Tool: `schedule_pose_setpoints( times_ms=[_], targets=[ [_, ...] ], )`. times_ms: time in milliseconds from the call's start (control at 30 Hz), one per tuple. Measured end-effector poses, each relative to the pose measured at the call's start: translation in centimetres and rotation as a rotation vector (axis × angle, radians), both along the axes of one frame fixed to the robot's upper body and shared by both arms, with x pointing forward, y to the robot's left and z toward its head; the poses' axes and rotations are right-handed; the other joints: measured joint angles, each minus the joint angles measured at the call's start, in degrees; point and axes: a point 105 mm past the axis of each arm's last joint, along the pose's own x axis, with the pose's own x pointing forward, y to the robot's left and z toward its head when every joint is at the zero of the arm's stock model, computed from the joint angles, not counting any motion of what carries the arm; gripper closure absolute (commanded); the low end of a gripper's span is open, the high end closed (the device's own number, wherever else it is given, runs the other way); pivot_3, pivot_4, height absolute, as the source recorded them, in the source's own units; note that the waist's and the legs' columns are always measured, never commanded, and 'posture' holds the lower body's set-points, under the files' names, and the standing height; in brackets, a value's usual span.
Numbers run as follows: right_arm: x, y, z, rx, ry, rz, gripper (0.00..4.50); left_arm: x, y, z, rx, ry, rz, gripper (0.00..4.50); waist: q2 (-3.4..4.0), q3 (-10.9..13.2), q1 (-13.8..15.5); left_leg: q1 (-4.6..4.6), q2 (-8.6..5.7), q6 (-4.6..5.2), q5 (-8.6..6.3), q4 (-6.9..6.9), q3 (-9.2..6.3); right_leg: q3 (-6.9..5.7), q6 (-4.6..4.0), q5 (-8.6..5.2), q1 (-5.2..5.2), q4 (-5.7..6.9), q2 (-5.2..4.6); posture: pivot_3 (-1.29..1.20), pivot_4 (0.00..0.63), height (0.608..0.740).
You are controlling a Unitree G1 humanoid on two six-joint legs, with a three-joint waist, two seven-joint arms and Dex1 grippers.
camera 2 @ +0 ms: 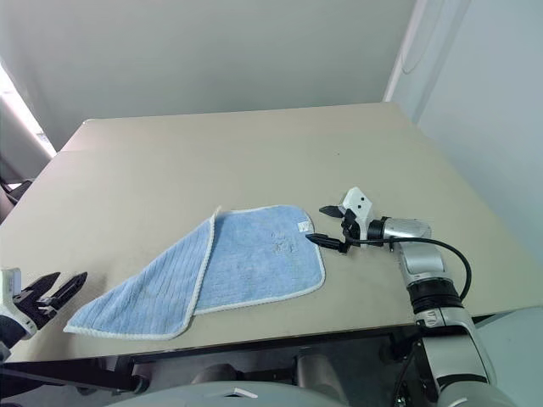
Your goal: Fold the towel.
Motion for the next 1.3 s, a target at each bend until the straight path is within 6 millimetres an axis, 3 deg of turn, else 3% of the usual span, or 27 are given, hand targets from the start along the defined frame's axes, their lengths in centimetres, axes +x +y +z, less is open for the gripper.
schedule_pose_setpoints(
  times_ms=[333,533,700,833,1167,1300],
  targets=[
    [0.4,0.1,0.1,0.017,-0.007,-0.042,0.02,1.8,-0.9,0.5,-0.009,-0.027,-0.036,0.93,-0.04,0.01,-0.08,0.00,-0.02,0.00,0.00,0.01,0.01,0.01,0.01,-0.01,0.03,-0.02,0.03,0.00,0.000,0.740],
    [2.6,0.1,-0.1,0.040,0.112,-0.159,0.02,1.9,-0.9,0.4,0.001,-0.020,-0.037,0.93,-0.04,0.01,-0.07,0.04,-0.02,0.00,0.00,0.02,0.02,0.04,-0.02,0.00,0.03,0.02,-0.02,0.00,0.000,0.740],
    [3.8,1.6,-0.5,0.073,0.201,-0.202,0.02,1.9,-1.3,-0.1,-0.006,-0.018,-0.030,0.93,-0.03,0.01,-0.06,-0.03,0.00,0.00,0.00,-0.01,-0.02,0.04,0.02,0.01,-0.03,0.01,-0.05,0.00,0.000,0.740],
    [4.6,3.3,-2.0,0.021,0.252,-0.209,0.02,1.8,-1.7,-0.8,-0.012,0.000,-0.033,0.93,-0.04,0.01,-0.14,-0.04,-0.01,0.00,0.00,-0.01,-0.02,0.05,0.07,0.06,-0.04,0.00,-0.10,0.00,0.000,0.740],
    [6.1,4.6,-2.7,-0.025,0.236,-0.223,0.02,1.6,-1.8,-0.9,0.017,0.003,-0.031,0.93,-0.12,-0.06,-0.58,0.16,0.01,-0.02,0.01,0.00,0.00,0.11,-0.10,0.08,0.07,0.10,-0.08,0.00,0.000,0.740],
    [6.0,5.0,-2.9,-0.035,0.229,-0.206,0.97,1.5,-1.8,-1.1,0.020,0.003,-0.023,0.93,-0.16,-0.09,-0.77,0.22,0.02,-0.02,0.01,0.00,-0.01,0.12,-0.09,0.10,0.10,0.14,-0.05,0.00,0.000,0.740]
  ],
)
